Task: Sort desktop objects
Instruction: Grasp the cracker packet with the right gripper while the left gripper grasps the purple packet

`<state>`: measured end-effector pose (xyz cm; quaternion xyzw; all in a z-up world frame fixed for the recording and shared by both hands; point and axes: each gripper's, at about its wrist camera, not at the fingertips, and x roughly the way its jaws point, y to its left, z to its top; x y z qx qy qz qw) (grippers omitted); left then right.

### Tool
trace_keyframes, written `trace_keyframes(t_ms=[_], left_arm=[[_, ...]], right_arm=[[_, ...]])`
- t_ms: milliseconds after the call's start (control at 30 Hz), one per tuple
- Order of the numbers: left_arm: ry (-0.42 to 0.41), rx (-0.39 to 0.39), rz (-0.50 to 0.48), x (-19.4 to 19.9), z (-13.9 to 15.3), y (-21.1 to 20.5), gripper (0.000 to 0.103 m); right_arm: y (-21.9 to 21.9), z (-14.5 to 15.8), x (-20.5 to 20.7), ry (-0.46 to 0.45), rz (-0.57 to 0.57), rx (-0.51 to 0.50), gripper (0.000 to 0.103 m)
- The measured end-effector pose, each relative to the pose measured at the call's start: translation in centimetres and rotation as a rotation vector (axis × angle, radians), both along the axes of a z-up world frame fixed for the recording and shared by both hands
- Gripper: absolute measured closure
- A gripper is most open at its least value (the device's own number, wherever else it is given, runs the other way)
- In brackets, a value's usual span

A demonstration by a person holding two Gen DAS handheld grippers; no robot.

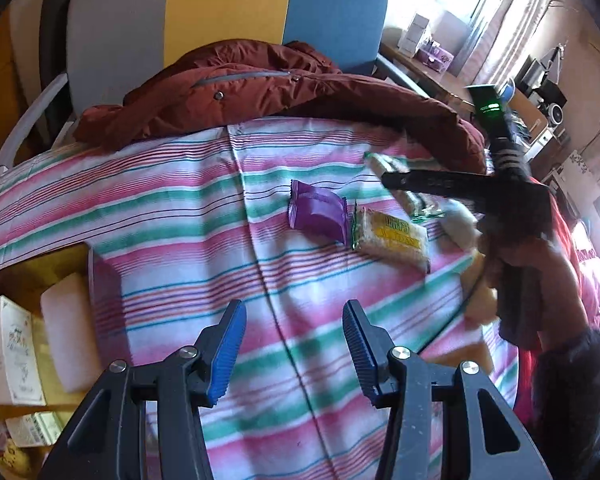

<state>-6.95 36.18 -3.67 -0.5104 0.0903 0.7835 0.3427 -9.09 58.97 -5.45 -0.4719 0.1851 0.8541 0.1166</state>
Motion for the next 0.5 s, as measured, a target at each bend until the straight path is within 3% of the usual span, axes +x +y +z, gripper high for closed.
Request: trace_keyframes(t_ms=[200,333,500], left_arm=[[-0.059,-0.003,0.032,-2.1,-1.4,2.7,0.054],[0.04,-0.07,0.001,-2.7,-2.1,5.2,0.054],[0.021,-0.081,-0.029,-4.1,-3.3,7.6,0.054]], right_arm=[[0.4,1.1,0.7,0.05,-0.024,-0.016,0.056],[0.3,1.4,0.8,0.07,-0.021,-0.023,0.056],[0.0,1.7,0.8,0.086,-0.02,-0.026,0.056]])
